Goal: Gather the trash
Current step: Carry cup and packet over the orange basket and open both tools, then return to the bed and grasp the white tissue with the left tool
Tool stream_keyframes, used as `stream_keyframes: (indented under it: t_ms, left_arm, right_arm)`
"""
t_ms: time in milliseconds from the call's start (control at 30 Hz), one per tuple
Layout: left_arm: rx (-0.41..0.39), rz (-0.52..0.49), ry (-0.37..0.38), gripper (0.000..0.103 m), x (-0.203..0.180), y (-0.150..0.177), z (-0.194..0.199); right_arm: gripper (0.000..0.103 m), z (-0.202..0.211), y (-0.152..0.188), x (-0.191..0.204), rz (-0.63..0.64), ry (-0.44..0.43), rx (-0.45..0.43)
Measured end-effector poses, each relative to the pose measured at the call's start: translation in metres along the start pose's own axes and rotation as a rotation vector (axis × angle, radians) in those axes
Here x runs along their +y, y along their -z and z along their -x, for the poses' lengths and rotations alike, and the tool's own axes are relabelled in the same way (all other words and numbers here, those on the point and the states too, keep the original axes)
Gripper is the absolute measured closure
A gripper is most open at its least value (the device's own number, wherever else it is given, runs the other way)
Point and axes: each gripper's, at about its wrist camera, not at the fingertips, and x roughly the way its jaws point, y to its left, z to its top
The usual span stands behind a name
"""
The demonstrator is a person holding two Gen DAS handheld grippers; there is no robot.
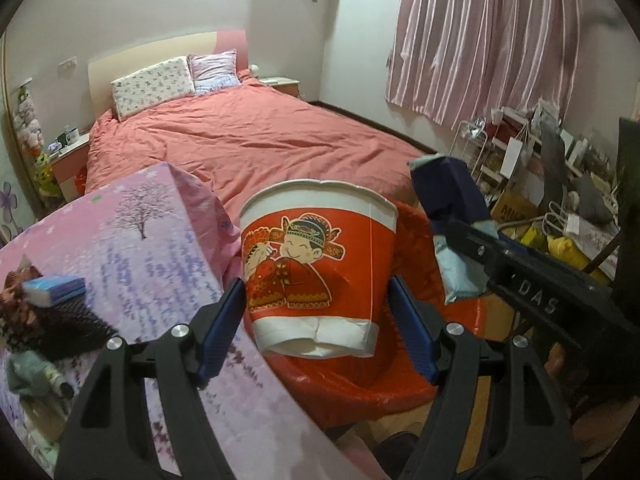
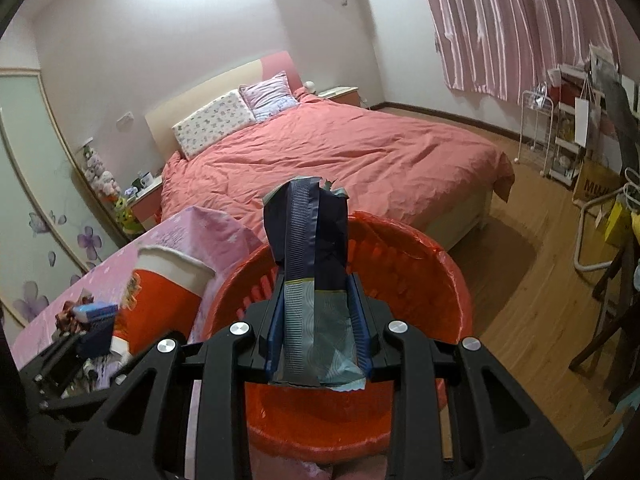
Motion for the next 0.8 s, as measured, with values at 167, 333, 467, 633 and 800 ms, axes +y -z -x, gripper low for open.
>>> stream_keyframes:
  t_ms: [167,333,467,633,800]
  left_arm:
    - [0.027,0.004,-0.029,0.020,0.003,0.000,-0.018]
    - [0.042,0.019,-0.058,0.020,0.015,0.006,-0.020]
    - [0.030,0.022,-0.085,0.020,0.024,0.013,-0.004]
    - [0.009,0.026,-0.137,0.019,0.038,0.033,0.032]
    - [-0.010,0.067,-0.196,0.019,0.066,0.058,0.077]
  right_arm:
    - [0.062,-0.010,-0.002,-0.006,-0.030,-0.005,0.021]
    - [0.052,-0.008,0.000,-0.010,-0.034,0.013,0.034]
    - [0.046,0.001,0.005,-0.003,-0.005,0.029,0.028]
    - [0.045,0.017,0.012,0.010,0.034,0.029,0.026]
    - [0.044,0.031,0.021,0.038,0.089,0.010,0.021]
